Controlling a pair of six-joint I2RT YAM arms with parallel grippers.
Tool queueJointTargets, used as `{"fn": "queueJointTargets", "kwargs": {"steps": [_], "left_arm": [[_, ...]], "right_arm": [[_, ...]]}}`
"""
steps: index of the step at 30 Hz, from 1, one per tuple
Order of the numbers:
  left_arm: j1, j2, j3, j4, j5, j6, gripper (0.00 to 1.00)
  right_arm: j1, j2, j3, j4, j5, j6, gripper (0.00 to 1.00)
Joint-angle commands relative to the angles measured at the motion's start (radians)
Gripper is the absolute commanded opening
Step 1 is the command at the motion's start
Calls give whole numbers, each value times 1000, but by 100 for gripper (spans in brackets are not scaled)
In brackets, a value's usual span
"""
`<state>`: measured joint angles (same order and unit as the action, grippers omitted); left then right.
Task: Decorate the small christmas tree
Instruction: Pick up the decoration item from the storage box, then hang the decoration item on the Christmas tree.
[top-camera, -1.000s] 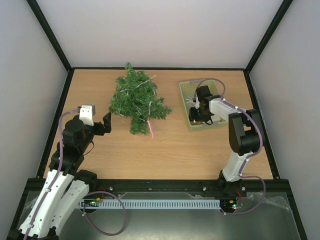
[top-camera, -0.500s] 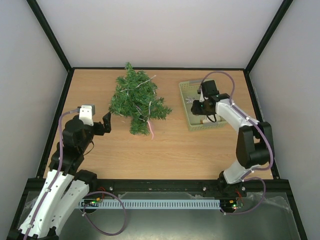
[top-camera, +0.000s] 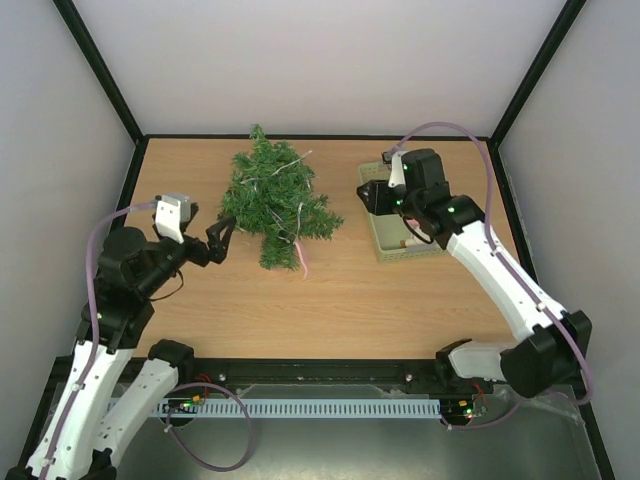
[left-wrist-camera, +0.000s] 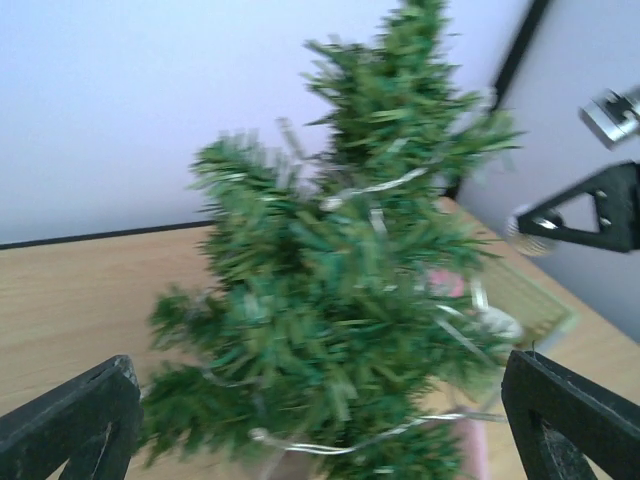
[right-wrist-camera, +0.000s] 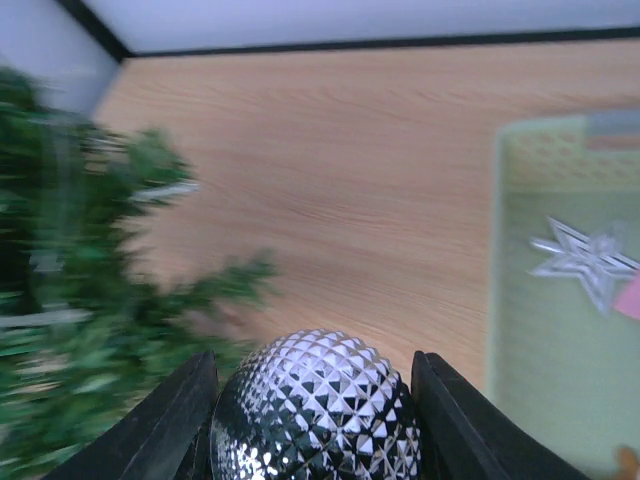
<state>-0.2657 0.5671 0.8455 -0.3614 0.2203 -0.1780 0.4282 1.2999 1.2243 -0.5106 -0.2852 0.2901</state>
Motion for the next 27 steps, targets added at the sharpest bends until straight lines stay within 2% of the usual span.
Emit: {"fn": "queueJointTargets", "kwargs": {"steps": [1, 5, 10, 18, 24, 27], "left_arm": [[-6, 18, 27, 76, 265, -5, 98], [-10, 28, 14, 129, 379, -13, 92], [-28, 42, -7, 201, 447, -60, 82], [-133, 85, -18, 312, 362, -136, 71], [-265, 124, -39, 412, 325, -147, 68], [-296, 141, -41, 432, 283, -125, 66]], "right_arm": [[69, -78, 46, 65, -141, 94, 35], [140, -155, 12, 209, -281, 227, 34], [219, -227, -58, 442, -336, 431, 31], [330, -212, -124, 723, -363, 649, 32], [404, -184, -142, 868, -359, 773, 33], [430, -172, -162, 947, -365, 837, 33]]}}
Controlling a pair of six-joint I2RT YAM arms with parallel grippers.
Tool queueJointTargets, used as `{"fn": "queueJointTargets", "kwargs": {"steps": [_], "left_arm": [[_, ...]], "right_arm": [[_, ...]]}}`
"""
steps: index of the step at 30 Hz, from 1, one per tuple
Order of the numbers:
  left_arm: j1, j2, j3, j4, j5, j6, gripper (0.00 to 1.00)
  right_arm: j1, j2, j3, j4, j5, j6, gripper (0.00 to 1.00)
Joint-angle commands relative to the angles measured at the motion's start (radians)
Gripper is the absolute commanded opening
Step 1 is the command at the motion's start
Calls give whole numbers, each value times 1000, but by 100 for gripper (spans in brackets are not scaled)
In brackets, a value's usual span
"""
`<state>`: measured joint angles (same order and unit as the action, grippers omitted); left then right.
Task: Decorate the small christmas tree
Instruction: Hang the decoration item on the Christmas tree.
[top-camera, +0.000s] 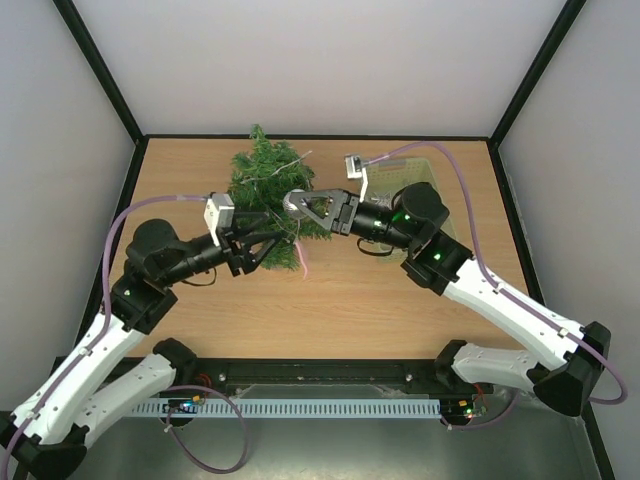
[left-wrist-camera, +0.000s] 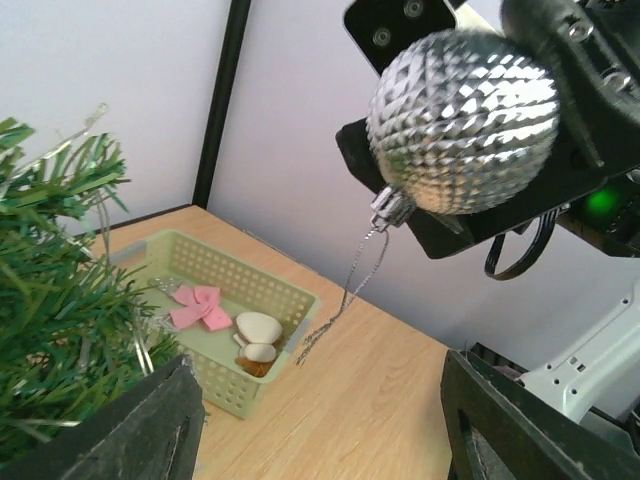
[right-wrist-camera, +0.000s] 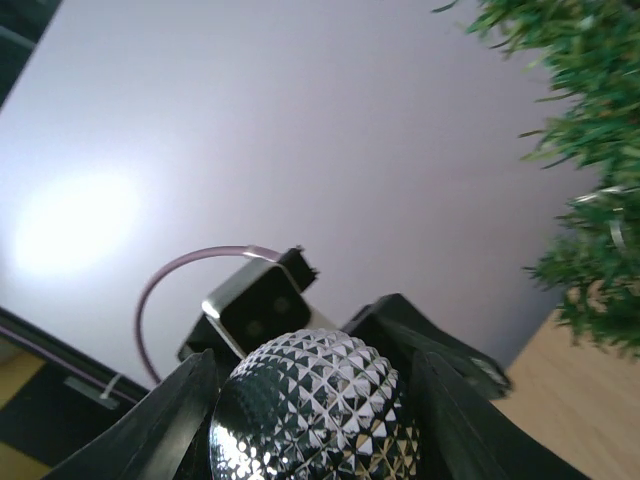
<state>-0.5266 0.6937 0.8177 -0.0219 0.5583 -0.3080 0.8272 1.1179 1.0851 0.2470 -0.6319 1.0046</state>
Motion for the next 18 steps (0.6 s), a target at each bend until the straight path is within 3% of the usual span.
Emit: {"fn": "queueJointTargets", "kwargs": {"steps": [1, 9, 18], "left_arm": [[-36, 21, -9, 95, -56, 14, 65], [-38, 32, -47, 278, 82, -42, 52], [-39, 29, -72, 302, 115, -56, 45]], "right_arm": [[37, 14, -28, 223, -22, 143, 33], [80, 26, -36, 285, -29, 198, 33], [84, 16, -65, 352, -18, 241, 33]]}}
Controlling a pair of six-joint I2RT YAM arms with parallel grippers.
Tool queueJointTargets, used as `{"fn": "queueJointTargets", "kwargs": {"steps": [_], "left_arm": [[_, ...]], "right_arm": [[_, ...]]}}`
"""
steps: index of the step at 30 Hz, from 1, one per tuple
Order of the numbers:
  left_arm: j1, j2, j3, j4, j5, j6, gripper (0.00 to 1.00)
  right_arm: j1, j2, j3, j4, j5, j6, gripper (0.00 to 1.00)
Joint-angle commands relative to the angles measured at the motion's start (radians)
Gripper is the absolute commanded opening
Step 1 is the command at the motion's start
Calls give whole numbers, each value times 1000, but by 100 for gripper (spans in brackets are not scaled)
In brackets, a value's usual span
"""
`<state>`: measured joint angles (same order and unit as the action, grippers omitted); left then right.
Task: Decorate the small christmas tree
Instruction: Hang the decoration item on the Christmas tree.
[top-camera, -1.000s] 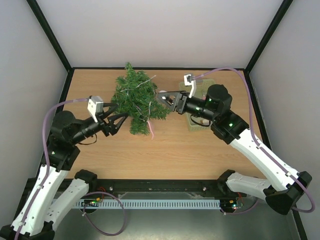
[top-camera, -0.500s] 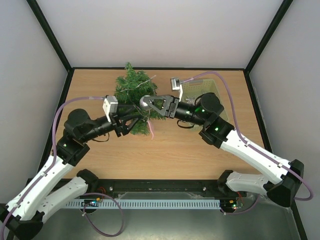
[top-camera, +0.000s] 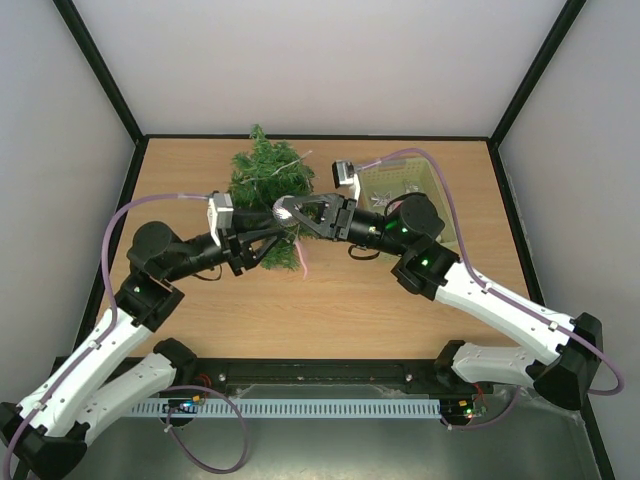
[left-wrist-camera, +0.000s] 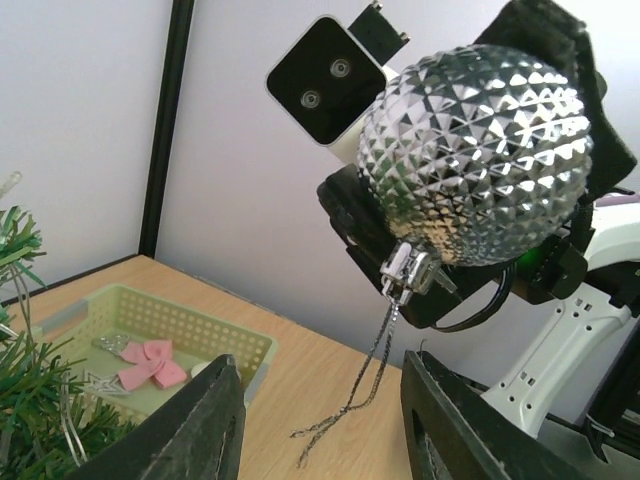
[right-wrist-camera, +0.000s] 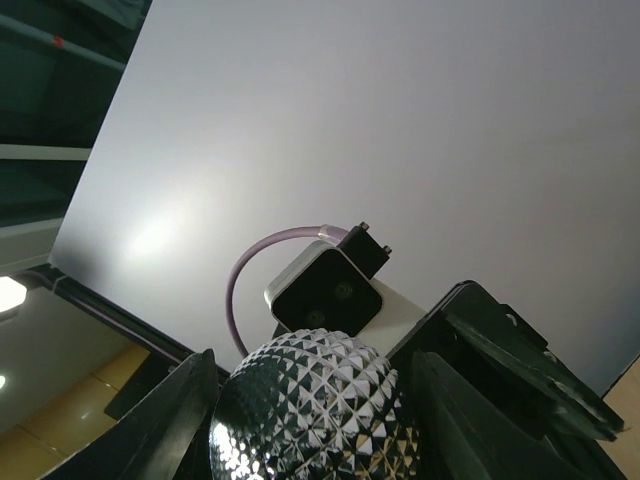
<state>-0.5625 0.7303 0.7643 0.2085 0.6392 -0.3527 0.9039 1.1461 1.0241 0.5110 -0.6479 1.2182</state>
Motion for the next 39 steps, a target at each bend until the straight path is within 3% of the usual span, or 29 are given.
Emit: {"fn": "queueJointTargets", "kwargs": {"steps": [1, 5, 9, 15, 26, 29, 33, 39], "left_arm": [[-4, -8, -23, 78, 34, -13, 45], [-4, -4, -36, 90, 38, -22, 46], [-4, -6, -50, 95, 30, -21, 53], [-5, -13, -68, 153, 26, -28, 41], [-19, -22, -106, 260, 35, -21, 48], [-25, -34, -118, 286, 64, -21, 36], [-27, -57, -126, 273, 68, -5, 6], [-28, -102, -124, 185, 37, 54, 2]], "right_arm": [[8, -11, -5, 97, -3, 32, 33], [8, -9, -4, 112, -3, 38, 33], [9, -6, -9, 129, -5, 55, 33], [9, -4, -10, 146, -8, 74, 33], [10, 9, -10, 158, -9, 88, 33], [9, 9, -13, 158, -7, 91, 33], [10, 6, -28, 166, -2, 101, 33], [9, 4, -47, 181, 3, 110, 34]]}}
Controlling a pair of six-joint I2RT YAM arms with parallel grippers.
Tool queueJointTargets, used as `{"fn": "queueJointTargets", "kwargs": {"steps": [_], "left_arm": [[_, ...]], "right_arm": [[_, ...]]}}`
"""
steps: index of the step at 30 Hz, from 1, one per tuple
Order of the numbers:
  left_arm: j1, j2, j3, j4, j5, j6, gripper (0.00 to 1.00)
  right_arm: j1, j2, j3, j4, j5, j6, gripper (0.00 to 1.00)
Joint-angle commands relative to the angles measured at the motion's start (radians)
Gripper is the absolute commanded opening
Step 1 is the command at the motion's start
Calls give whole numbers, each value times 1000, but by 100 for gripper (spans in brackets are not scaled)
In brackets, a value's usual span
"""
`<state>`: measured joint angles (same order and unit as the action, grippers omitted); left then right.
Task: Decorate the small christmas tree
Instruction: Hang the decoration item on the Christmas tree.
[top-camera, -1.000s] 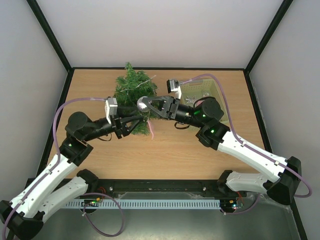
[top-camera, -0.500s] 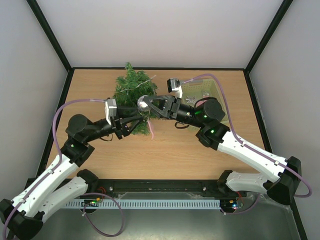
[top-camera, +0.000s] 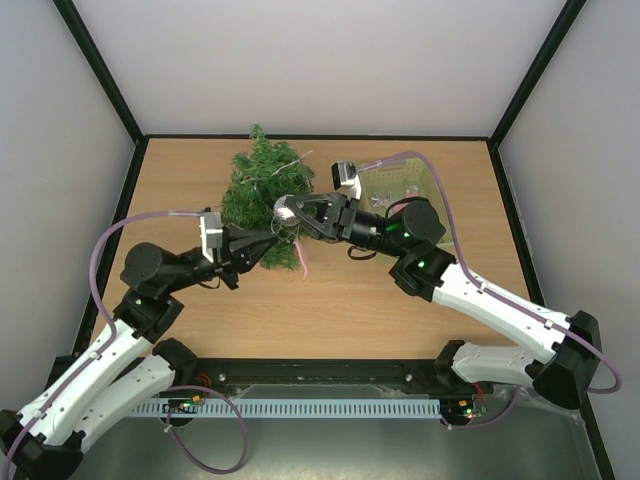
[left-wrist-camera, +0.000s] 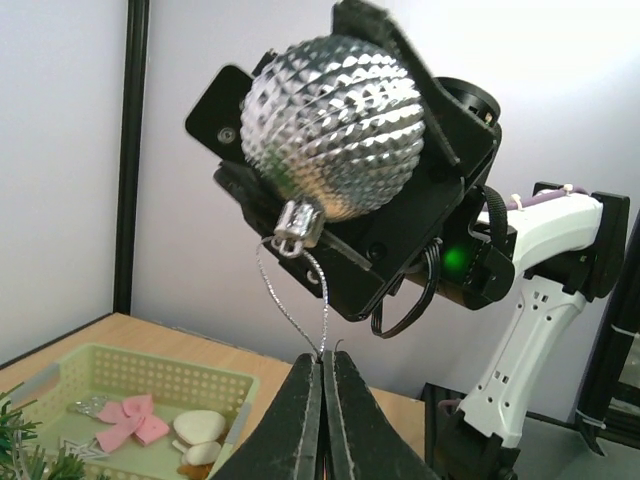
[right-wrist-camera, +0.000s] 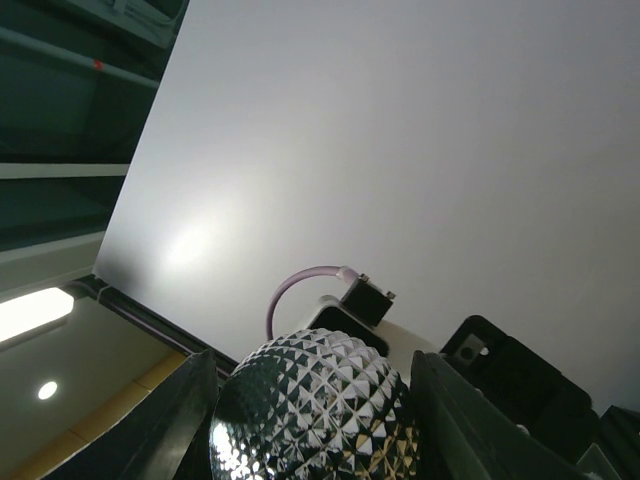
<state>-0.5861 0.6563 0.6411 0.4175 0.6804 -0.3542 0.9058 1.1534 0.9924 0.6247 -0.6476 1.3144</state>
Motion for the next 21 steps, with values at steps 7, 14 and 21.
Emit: {"fn": "queueJointTargets", "kwargs": {"steps": [7, 14, 21], "left_arm": [[-4, -43, -6, -69, 11, 68, 2], [-4, -69, 23, -217, -9, 118, 2], [-5, -113, 23, -310, -10, 125, 2]], "right_arm": [[7, -10, -29, 81, 3, 27, 35], [8, -42, -114, 125, 1, -27, 37], [7, -64, -180, 98, 50, -61, 39]]}}
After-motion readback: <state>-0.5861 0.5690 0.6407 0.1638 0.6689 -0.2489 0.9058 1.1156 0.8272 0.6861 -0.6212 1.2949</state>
